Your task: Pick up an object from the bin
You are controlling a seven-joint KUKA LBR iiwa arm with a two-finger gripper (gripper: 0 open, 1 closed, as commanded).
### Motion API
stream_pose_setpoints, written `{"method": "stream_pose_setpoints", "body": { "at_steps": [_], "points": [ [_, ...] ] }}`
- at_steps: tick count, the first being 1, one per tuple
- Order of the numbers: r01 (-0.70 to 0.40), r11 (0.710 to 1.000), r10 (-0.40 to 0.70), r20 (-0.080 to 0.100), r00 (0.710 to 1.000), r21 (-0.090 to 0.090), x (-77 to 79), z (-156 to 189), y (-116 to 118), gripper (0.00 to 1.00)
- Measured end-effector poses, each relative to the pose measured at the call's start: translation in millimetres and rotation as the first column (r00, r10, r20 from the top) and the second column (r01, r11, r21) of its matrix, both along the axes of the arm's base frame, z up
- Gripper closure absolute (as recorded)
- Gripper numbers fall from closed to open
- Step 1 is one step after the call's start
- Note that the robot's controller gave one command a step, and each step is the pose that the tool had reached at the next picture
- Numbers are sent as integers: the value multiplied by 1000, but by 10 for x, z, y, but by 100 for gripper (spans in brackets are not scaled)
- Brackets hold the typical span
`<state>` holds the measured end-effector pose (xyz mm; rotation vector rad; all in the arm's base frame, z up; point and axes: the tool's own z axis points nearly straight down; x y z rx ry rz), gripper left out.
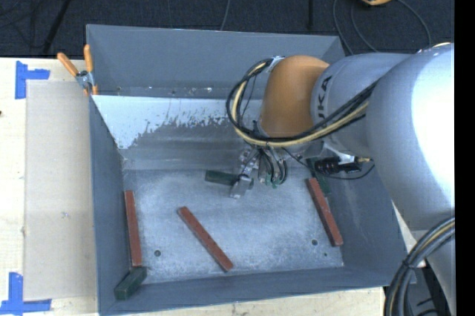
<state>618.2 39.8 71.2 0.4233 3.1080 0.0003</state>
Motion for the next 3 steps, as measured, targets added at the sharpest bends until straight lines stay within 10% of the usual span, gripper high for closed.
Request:
{"method": "stream_pose_setpoints", "body": {
  "at_steps": [1,3],
  "points": [
    [4,1000,-4,-5,1000,0,-29,1141,413,100],
    [-177,984,177,-14,984,1,-97,1442,273,100]
  ]
}}
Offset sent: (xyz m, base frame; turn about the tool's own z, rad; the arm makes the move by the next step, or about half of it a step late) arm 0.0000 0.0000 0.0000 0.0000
